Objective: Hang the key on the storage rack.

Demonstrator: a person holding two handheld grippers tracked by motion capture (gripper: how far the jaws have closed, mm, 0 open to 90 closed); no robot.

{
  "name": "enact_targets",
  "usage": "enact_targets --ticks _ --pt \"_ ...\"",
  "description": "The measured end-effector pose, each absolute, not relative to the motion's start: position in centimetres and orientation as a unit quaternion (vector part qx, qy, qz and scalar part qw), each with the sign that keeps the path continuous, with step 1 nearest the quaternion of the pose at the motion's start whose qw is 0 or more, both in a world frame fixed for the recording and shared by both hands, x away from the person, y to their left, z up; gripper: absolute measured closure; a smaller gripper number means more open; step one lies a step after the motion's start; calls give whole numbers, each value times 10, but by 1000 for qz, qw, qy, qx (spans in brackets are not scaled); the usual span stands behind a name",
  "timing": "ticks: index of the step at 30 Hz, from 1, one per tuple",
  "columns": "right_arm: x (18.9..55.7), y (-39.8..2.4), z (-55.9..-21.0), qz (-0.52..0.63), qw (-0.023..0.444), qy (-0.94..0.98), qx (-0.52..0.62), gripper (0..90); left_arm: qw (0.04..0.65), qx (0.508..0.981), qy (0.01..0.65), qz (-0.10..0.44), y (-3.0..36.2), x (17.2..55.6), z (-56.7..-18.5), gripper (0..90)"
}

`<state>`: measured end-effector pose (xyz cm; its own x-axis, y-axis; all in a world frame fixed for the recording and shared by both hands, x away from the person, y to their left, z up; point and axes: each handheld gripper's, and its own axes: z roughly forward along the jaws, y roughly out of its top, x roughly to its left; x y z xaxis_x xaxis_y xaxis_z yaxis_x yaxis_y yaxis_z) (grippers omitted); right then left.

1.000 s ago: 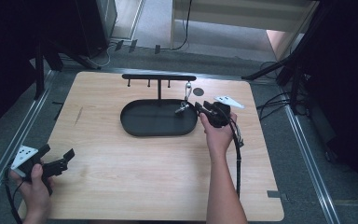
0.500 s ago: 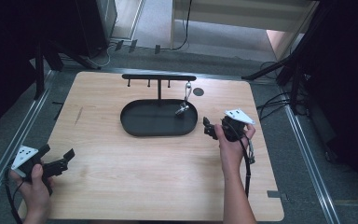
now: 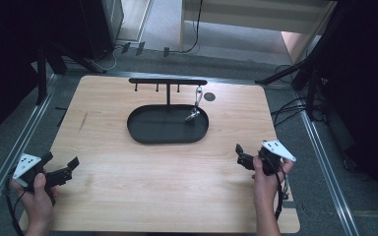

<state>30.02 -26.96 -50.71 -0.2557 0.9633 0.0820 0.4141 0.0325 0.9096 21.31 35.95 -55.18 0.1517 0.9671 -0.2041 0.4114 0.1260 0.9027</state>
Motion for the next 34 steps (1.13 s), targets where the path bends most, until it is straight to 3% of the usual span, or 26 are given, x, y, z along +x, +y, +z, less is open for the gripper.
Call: enact_targets --ticks 22,34 --pt "230 -349 -535 441 339 613 562 0 473 596 578 295 359 213 -552 0" --pt "213 -368 -542 446 337 590 583 0 471 596 579 295 358 213 -552 0"
